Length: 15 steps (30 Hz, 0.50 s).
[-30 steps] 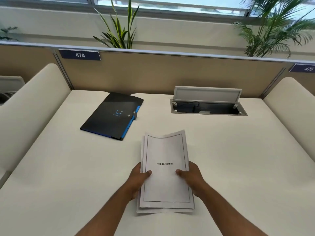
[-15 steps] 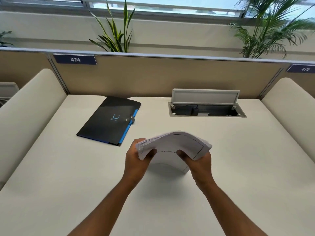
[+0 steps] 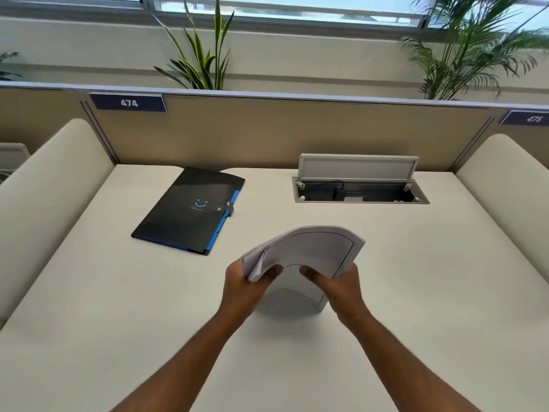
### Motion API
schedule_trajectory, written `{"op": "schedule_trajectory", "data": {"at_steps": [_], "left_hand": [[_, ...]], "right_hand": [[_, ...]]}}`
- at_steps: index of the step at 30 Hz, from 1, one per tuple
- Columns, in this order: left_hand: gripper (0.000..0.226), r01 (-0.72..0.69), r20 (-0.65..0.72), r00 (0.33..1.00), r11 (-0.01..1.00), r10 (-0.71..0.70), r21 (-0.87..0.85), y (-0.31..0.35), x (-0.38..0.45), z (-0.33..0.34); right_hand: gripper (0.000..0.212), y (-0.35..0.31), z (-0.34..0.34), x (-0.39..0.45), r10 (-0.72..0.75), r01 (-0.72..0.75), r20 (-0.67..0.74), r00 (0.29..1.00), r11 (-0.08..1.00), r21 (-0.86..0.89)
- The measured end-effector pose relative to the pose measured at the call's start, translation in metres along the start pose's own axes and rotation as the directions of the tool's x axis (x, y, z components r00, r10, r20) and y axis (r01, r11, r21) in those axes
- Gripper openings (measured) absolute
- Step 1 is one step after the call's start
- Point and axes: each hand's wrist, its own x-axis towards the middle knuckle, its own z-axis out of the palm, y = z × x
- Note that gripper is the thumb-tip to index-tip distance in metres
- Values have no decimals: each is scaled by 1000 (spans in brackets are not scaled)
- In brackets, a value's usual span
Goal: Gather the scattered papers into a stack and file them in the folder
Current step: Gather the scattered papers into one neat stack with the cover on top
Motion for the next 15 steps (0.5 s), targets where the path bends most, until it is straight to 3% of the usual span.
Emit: {"op": "schedule_trajectory", "data": {"at_steps": [5,15], "left_hand": [[27,30,-53,998,999,-32,-41,-1,5,-6],[50,102,-112,988,993,-108,-61,-5,-2,3]], "right_hand": [[50,0,-7,7,5,-3,-27,1000,997,81],[44,3,1,6,6,-4,-23,1000,997,72]]}}
